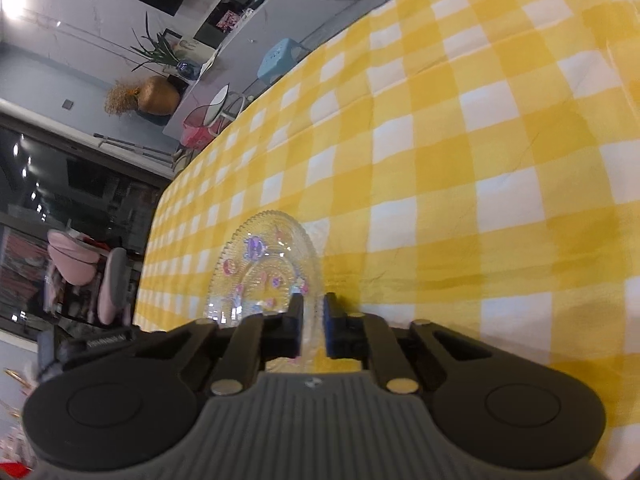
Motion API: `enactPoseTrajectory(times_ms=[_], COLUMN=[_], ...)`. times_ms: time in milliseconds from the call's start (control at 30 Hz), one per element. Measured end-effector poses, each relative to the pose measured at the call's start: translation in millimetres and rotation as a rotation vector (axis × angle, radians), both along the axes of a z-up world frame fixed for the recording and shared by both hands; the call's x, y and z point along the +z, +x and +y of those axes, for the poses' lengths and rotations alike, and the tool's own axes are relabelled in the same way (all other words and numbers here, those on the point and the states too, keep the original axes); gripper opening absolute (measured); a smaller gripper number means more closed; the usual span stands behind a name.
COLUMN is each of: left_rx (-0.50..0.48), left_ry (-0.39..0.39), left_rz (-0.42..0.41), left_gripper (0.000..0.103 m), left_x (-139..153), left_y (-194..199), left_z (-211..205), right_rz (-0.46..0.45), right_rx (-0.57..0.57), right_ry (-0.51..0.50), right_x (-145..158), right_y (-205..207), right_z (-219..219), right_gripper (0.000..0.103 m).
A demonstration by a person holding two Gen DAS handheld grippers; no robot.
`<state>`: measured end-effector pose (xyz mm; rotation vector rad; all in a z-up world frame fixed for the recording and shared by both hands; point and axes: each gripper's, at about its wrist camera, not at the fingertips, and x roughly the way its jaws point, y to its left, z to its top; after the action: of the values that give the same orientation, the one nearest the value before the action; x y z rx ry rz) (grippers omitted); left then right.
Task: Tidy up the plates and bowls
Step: 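Carry the glass plate with both grippers toward the white Fruity plate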
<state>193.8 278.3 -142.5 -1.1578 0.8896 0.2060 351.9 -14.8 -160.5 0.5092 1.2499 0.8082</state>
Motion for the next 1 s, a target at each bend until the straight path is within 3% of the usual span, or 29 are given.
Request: enactPoseTrajectory(times_ms=[200, 300, 767, 1000], left_rx=[-0.079, -0.093, -0.239, -0.331], left_ry=[0.129, 0.128, 0.122, 0.118], left_rz=[0.010, 0.001, -0.068, -0.108], left_gripper=[0.006, 0.006, 0.006, 0.006], left_x=[15.4, 19.9, 44.7, 48.6], left_y=[10.1, 9.6, 16.1, 22.9], left_z=[-14.6, -16.1, -37.5, -54.5], right_rz=[-0.005, -0.041, 0.028, 0.044], right_rx=[-0.028, -0.032, -0.128, -0.146], right_ry=[-0.035, -0.061, 0.018, 0.004], right_x=[4.1, 10.7, 23.7, 37.8], right_y=[-3.6, -8.8, -30.2, -46.8], right_z=[0.7, 3.2, -52.0, -85.2], right_gripper=[0.004, 0.005, 0.005, 0.005])
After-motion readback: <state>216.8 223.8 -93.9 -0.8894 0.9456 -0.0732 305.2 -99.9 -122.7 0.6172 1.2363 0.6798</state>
